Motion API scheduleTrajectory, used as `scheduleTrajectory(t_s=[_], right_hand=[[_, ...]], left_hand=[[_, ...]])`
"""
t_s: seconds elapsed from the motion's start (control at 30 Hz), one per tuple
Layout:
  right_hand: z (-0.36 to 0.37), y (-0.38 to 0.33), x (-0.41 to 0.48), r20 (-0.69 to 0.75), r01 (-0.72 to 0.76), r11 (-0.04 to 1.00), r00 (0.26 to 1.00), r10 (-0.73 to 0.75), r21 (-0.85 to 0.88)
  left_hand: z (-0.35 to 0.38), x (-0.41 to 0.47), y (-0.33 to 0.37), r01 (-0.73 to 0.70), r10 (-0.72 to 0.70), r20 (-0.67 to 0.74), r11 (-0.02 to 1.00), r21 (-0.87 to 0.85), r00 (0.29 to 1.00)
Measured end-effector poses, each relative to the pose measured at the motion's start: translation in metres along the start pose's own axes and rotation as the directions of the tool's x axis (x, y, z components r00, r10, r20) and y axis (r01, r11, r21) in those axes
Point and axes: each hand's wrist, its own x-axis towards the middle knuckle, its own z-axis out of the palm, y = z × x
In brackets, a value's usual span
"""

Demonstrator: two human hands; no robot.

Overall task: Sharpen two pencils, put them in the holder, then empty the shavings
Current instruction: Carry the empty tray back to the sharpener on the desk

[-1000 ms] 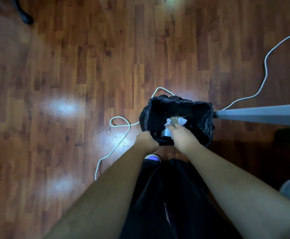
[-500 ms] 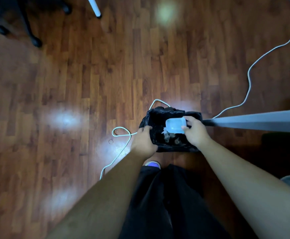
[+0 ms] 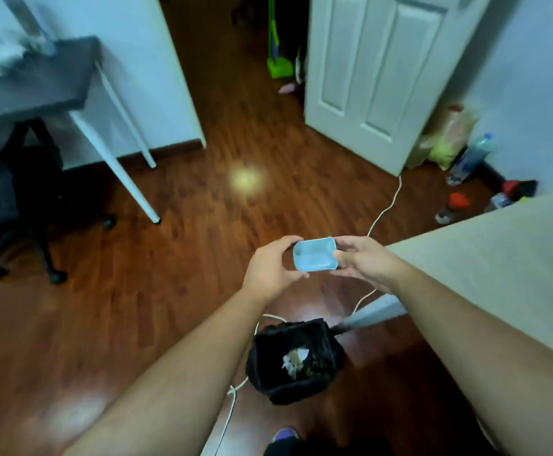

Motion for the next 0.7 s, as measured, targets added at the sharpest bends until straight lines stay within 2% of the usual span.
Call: scheduleTrajectory(t_s=[0.13, 0.23, 0.3, 0.4, 0.43, 0.5, 0.6, 0.7], right_hand=[[-0.044, -0.044, -0.071, -0.129, 0.128, 0.992, 0.984, -0.124, 0.022], [-0.080, -0.062, -0.143, -0.252, 0.204, 0.956, 0.934, -0.254, -0.209], [-0.101, -0.068, -0.188, -0.384, 0.199, 0.924, 0.865, -0.323, -0.328], [-0.137, -0.059, -0.268, -0.583, 0.151, 0.898, 0.714, -0.388, -0.413], [-0.152, -0.049, -0.305, -0.635, 0.129, 0.890, 0.656, -0.407, -0.437], [-0.171, -0.033, -0.346, -0.674, 0.082, 0.874, 0.604, -0.425, -0.479], [-0.206, 0.017, -0.448, -0.775, -0.003, 0.890, 0.493, -0.395, -0.456], [-0.233, 0.073, -0.540, -0.859, -0.074, 0.930, 0.415, -0.299, -0.360]], left_hand=[[-0.018, 0.015, 0.081, -0.200, 0.199, 0.060, 0.980, 0.019, 0.978], [-0.012, 0.018, 0.153, -0.347, 0.344, 0.131, 0.938, -0.003, 0.930], [0.002, 0.014, 0.201, -0.429, 0.423, 0.171, 0.903, -0.005, 0.890], [0.039, -0.008, 0.279, -0.537, 0.527, 0.271, 0.843, -0.046, 0.805], [0.059, -0.023, 0.311, -0.573, 0.564, 0.317, 0.816, -0.072, 0.763], [0.089, -0.040, 0.345, -0.597, 0.596, 0.363, 0.793, -0.125, 0.716], [0.161, -0.101, 0.412, -0.642, 0.657, 0.452, 0.737, -0.212, 0.604], [0.231, -0.169, 0.464, -0.652, 0.696, 0.523, 0.692, -0.310, 0.491]])
